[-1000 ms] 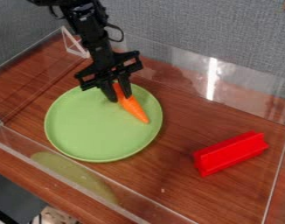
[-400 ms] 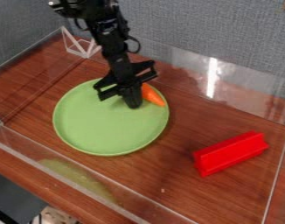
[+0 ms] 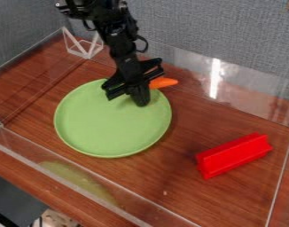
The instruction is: Put the carrot on the green plate
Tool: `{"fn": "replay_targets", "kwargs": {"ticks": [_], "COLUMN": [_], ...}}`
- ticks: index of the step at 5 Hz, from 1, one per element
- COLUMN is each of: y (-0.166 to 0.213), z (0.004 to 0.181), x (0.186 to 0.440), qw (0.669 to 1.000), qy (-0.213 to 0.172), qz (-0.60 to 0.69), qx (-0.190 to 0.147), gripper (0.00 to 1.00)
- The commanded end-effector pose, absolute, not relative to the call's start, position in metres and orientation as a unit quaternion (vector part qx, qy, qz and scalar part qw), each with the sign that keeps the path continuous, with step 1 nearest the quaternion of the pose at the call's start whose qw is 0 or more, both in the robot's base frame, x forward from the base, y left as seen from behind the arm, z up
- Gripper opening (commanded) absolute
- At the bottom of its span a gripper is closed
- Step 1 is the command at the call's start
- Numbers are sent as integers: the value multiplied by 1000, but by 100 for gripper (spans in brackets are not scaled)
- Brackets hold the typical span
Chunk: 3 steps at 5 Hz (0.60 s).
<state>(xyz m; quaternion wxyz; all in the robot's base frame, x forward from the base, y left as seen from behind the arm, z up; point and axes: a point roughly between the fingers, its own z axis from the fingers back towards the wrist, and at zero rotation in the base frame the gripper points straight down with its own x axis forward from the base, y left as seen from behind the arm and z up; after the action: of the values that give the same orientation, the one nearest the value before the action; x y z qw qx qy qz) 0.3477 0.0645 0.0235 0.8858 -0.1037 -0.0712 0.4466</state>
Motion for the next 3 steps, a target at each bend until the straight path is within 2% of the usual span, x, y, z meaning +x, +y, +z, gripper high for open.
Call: {"fn": "replay_targets", "kwargs": {"ticks": [1,3], "y": [73,71], "z": [26,26], "x": [340,335], "qw": [870,851], "qy": [-79,-77], "qz": [479,516], "qx": [-88,-64], "gripper": [0,0]}}
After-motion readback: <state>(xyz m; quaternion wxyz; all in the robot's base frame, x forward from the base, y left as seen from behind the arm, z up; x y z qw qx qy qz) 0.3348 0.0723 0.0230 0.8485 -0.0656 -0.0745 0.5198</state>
